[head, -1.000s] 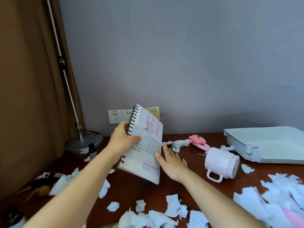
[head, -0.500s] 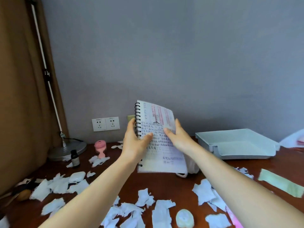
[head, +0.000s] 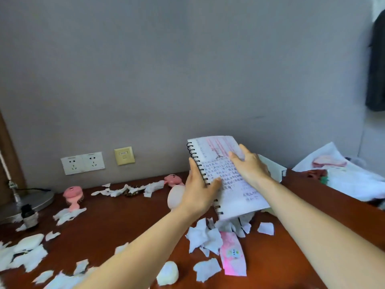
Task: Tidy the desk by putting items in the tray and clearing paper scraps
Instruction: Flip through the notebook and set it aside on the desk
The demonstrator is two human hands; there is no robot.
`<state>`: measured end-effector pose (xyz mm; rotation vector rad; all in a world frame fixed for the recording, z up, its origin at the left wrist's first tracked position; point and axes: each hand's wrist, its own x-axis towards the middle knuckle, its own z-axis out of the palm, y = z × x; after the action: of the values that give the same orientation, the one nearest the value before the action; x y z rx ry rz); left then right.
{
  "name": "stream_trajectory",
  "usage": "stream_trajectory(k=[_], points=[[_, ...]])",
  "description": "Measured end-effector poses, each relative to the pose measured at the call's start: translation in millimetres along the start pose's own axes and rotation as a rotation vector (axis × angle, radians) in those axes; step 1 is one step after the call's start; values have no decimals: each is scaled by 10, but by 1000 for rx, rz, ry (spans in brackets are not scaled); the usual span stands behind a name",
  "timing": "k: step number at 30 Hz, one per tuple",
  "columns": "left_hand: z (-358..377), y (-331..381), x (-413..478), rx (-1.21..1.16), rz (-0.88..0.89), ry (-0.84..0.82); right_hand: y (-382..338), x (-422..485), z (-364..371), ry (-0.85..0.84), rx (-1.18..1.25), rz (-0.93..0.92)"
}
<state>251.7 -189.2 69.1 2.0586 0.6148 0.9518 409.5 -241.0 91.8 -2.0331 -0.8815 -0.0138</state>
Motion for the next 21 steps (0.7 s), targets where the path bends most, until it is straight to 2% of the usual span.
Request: stream_trajectory(k=[5,8,13,21], points=[[562,63,34,136,111,-86,470,110,-389,154,-84,29],[889,68,21,187,95,-151,781,171,-567,223,-90,66],[1418,124,20,252,101,-221,1262,227,-852,267,-65,146],[2004,96,92,466,78,-439,1844,326,-1173,264,-177,214]])
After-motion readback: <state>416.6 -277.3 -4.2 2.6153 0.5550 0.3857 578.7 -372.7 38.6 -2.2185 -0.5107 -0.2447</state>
